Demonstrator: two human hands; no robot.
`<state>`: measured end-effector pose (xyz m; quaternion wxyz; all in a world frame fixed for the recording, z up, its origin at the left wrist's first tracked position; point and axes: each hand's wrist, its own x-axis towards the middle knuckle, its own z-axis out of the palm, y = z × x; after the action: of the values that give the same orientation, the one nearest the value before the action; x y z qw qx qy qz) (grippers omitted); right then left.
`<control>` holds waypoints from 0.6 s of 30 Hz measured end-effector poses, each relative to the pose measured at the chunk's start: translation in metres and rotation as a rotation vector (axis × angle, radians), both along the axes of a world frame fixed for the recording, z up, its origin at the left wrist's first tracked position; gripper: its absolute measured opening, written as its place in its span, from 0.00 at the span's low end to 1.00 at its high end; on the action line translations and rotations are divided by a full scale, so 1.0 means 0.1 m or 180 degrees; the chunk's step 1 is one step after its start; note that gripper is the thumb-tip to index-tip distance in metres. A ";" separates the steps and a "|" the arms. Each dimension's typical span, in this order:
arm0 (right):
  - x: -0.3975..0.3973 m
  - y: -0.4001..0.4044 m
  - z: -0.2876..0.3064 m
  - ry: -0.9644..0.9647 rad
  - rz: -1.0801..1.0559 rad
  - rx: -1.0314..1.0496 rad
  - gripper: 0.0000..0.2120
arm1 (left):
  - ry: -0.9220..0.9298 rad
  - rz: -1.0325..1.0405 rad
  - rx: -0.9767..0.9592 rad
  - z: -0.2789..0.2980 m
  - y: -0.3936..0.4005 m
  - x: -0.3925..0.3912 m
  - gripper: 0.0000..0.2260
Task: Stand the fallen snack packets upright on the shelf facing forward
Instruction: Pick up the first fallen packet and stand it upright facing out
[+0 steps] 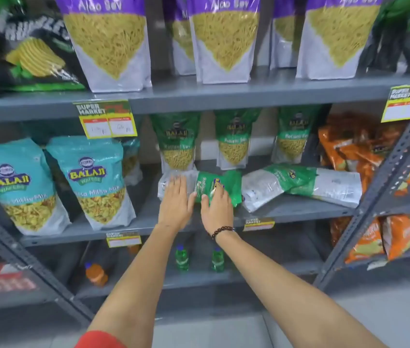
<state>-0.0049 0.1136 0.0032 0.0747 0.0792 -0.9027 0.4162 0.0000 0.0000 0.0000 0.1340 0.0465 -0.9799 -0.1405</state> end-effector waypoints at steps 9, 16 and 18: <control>-0.49 -0.33 -0.35 -0.2191 -0.1130 -0.2350 0.26 | -0.0573 0.0066 -0.0012 -0.12 -0.32 -0.77 0.28; -1.00 -0.54 -0.55 -0.2536 -0.1518 -0.3725 0.19 | -0.0565 -0.0138 -0.0013 0.00 -0.42 -1.60 0.26; -1.06 -0.51 -0.56 -0.2543 -0.1554 -0.3971 0.19 | -0.0940 -0.0089 -0.0024 0.02 -0.40 -1.73 0.29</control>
<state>-0.1106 0.0627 -0.0532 -0.1358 -0.3343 -0.4520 0.8157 -0.1734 -0.0397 0.0025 -0.0135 0.0525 -0.9900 -0.1303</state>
